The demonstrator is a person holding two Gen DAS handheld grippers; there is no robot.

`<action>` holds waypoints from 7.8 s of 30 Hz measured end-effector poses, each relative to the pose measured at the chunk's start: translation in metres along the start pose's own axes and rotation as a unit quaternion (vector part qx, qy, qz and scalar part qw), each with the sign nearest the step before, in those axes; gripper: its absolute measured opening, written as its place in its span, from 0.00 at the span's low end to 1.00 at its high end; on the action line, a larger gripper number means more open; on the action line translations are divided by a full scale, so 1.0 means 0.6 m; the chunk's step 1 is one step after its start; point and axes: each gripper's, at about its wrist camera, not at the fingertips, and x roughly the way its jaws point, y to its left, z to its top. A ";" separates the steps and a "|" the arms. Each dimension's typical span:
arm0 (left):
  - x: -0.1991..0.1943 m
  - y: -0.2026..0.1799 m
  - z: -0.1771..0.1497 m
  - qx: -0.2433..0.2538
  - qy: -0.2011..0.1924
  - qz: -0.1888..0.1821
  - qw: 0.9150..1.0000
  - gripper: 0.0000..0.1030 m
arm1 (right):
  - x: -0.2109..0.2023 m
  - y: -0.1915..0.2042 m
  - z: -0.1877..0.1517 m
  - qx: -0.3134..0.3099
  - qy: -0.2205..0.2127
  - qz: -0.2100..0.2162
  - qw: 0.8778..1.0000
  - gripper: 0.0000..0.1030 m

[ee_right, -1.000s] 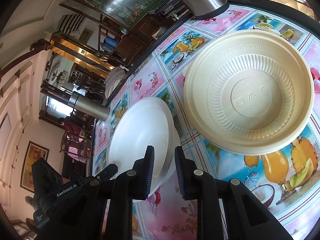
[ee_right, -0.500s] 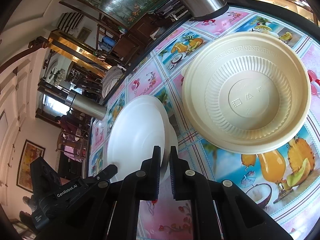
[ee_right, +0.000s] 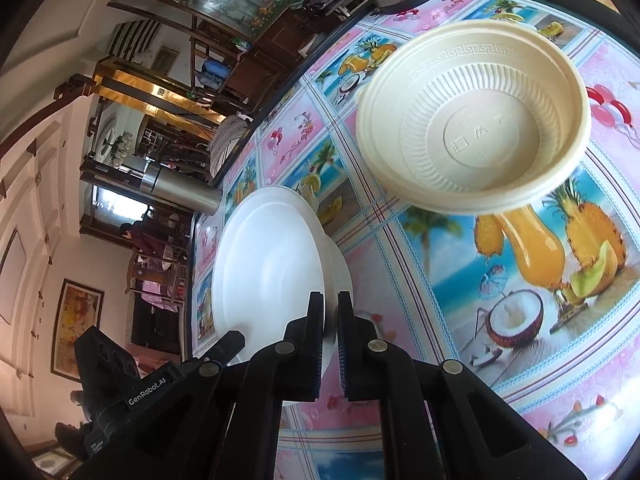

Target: Organize plates and bowls

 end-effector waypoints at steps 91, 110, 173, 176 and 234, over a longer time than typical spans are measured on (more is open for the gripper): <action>-0.461 0.344 -0.244 -0.054 -0.144 0.085 0.984 0.08 | 0.059 0.327 -0.451 -0.220 0.165 0.067 0.959 0.07; -0.478 0.318 -0.233 -0.038 -0.158 0.083 0.983 0.08 | 0.042 0.328 -0.435 -0.229 0.146 0.070 0.960 0.32; 0.148 -0.240 0.012 0.111 0.055 0.021 0.992 0.45 | -0.147 -0.190 0.170 0.071 -0.084 -0.031 0.993 0.33; 0.170 -0.241 0.022 0.094 0.059 0.005 0.994 0.44 | -0.138 -0.199 0.171 0.075 -0.083 -0.020 0.993 0.33; 0.190 -0.258 0.016 0.113 0.047 -0.045 0.991 0.13 | -0.111 -0.198 0.159 0.064 -0.100 -0.042 0.992 0.32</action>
